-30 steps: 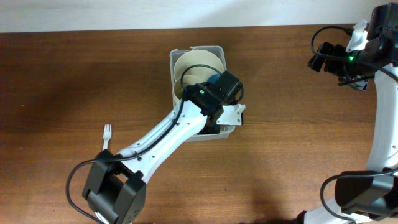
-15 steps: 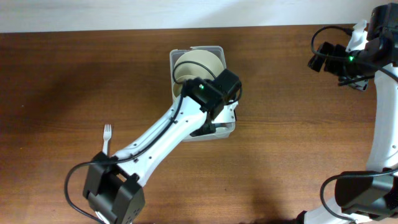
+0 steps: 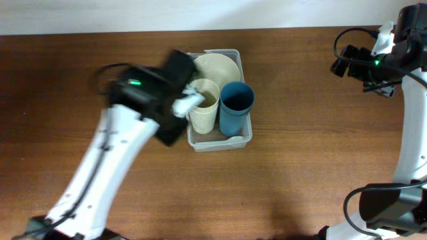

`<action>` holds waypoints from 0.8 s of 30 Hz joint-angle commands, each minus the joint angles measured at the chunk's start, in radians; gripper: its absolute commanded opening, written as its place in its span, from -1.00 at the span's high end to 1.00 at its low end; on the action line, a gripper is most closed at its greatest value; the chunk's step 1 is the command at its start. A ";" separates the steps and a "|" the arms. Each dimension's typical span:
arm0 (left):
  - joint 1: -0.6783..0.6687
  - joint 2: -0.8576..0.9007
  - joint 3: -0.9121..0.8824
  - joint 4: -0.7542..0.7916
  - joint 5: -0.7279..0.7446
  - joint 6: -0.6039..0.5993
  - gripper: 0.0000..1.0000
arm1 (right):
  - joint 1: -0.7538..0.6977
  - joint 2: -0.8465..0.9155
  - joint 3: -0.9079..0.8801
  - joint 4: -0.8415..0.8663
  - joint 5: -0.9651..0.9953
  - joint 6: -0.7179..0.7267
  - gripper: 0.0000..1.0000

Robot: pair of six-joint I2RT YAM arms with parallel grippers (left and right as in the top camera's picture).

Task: Pack container
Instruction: 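Move the left gripper to the white fork and grasp it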

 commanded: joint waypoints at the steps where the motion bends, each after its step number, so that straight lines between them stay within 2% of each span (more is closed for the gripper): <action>1: 0.140 -0.052 -0.019 -0.003 0.040 -0.141 0.35 | -0.002 -0.007 0.008 0.000 -0.002 -0.001 -0.98; 4: 0.277 -0.092 -0.093 0.047 0.041 -0.167 0.36 | -0.002 -0.007 0.008 0.000 -0.002 -0.001 -0.98; 8: 0.381 -0.122 -0.230 0.146 0.040 -0.181 0.32 | -0.002 -0.007 0.008 0.000 -0.002 0.000 -0.98; 9: 0.401 -0.126 -0.266 0.170 0.041 -0.185 0.24 | -0.002 -0.007 0.008 0.000 -0.002 0.000 -0.98; 14: 0.502 -0.127 -0.499 0.307 0.041 -0.188 0.10 | -0.002 -0.007 0.009 0.000 -0.002 -0.001 -0.98; 18: 0.600 -0.127 -0.678 0.421 0.046 -0.187 -0.13 | -0.002 -0.007 0.008 0.000 -0.002 -0.001 -0.98; 22: 0.676 -0.127 -0.750 0.488 0.072 -0.179 -0.43 | -0.002 -0.007 0.008 0.000 -0.002 -0.001 -0.97; 24: 0.693 -0.127 -0.765 0.507 0.078 -0.177 -0.45 | -0.002 -0.007 0.008 0.000 -0.002 -0.001 -0.98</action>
